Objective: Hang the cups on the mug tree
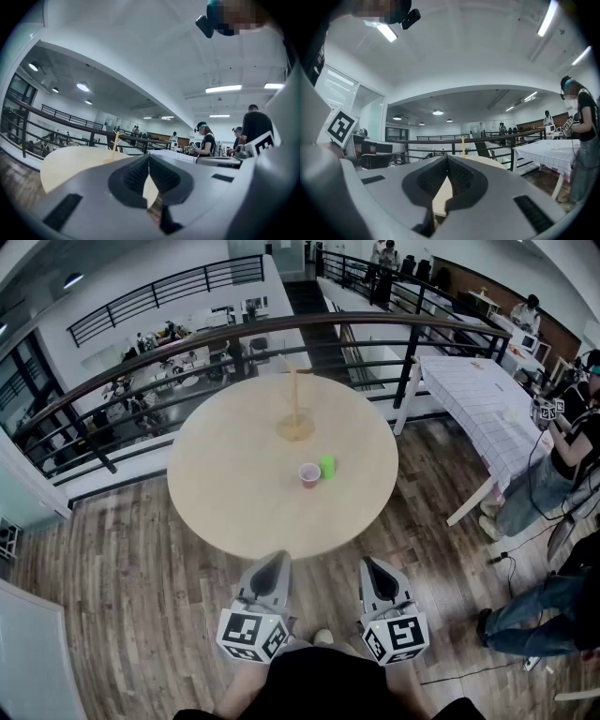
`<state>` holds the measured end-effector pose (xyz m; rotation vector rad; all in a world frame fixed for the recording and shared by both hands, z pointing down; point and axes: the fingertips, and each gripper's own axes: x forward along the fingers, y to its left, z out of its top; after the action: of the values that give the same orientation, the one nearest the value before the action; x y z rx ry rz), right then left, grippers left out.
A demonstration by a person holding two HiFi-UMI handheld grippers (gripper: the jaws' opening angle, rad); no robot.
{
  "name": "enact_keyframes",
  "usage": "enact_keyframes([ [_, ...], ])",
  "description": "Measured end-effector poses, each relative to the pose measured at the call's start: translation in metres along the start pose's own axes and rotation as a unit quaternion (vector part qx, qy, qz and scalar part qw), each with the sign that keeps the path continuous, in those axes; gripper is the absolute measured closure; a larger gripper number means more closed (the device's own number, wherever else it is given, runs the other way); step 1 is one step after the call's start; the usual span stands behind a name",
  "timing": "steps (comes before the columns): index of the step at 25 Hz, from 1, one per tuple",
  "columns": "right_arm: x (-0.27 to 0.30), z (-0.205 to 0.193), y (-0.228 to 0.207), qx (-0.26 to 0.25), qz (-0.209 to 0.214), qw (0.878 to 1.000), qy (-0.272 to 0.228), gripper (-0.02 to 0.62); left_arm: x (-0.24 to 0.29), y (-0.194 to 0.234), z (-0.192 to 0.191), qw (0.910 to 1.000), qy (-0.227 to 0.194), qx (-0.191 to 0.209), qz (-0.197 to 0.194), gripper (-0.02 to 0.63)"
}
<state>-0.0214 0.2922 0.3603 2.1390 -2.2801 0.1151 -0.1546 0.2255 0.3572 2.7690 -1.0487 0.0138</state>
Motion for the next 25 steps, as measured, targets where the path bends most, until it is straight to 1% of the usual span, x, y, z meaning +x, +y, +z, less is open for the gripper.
enact_keyframes([
  [8, -0.002, 0.001, -0.004, -0.002, 0.001, 1.000, -0.001, 0.584, 0.002, -0.005, 0.005, 0.9999, -0.011, 0.002, -0.002, 0.592],
  [17, -0.001, -0.008, -0.013, -0.004, -0.007, 1.000, 0.012, 0.586, 0.009, -0.013, -0.001, 0.9999, -0.009, -0.004, -0.006, 0.592],
  [21, 0.000, -0.010, -0.016, -0.007, -0.003, 1.000, 0.017, 0.584, 0.012, -0.017, -0.003, 0.9999, -0.009, -0.006, -0.006, 0.592],
  [25, 0.003, -0.017, -0.016, 0.002, 0.001, 1.000, 0.021, 0.584, 0.015, -0.016, -0.011, 1.0000, 0.002, -0.004, -0.004, 0.592],
])
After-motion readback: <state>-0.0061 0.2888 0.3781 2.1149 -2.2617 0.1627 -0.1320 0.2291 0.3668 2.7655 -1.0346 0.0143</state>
